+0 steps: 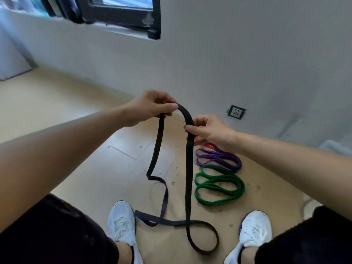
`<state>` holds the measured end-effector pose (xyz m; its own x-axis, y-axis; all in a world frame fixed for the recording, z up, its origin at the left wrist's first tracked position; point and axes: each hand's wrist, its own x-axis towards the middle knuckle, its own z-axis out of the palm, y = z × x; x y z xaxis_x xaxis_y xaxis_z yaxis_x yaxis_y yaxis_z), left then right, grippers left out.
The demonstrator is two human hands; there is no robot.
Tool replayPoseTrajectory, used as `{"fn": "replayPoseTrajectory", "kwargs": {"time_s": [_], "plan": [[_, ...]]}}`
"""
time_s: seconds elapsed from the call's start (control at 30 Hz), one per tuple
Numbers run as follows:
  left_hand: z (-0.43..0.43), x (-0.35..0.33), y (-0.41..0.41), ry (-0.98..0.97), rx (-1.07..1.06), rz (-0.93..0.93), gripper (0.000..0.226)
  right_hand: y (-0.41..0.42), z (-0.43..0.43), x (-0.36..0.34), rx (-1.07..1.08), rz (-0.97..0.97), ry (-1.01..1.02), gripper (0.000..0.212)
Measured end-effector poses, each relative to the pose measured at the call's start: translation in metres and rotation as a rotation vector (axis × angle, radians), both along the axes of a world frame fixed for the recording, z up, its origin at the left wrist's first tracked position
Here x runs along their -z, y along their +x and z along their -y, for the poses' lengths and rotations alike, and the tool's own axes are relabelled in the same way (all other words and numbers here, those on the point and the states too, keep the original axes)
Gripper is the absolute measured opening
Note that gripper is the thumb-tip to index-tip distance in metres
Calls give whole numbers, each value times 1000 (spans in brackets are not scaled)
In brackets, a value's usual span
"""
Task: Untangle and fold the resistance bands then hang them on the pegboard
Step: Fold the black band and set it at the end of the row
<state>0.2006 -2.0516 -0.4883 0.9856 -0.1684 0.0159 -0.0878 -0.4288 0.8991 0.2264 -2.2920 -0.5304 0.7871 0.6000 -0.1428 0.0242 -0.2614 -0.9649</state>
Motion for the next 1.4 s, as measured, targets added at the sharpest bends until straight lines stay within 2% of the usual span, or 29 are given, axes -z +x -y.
{"fn": "replayPoseTrajectory", "kwargs": {"time_s": [0.1, 0.3, 0.37, 0.5, 0.57, 0.7, 0.83, 0.97, 1.07, 1.3, 1.4], "plan": [[2, -34, -3, -57, -50, 86, 12, 1, -8, -42, -42, 28, 34, 29], [2, -72, 3, -137, -161, 190, 13, 11, -18, -89, -33, 131, 62, 32], [2, -73, 9, -167, -191, 194, 14, 17, -23, -95, 9, 183, 57, 28], [2, -60, 21, -172, -205, 149, 18, 36, -30, -84, 165, 428, -73, 14], [-1, -48, 26, -142, -189, 106, 17, 51, -29, -72, 216, 470, -117, 8], [-8, -27, 39, -1, -217, 47, 17, 76, -30, -59, 198, 346, -174, 18], [-8, -18, 56, 33, -255, -6, 19, 90, -34, -56, 186, 130, -46, 20], [4, -5, 64, 104, -130, -106, 20, 97, -35, -59, 227, -22, 133, 16], [14, 0, 66, 78, -53, -117, 21, 98, -38, -63, 197, -19, 212, 17], [24, -6, 64, -141, 46, -145, 32, 94, -29, -74, 189, -6, 359, 16], [28, -5, 65, -121, 45, -85, 24, 93, -21, -83, 170, 9, 402, 16]]}}
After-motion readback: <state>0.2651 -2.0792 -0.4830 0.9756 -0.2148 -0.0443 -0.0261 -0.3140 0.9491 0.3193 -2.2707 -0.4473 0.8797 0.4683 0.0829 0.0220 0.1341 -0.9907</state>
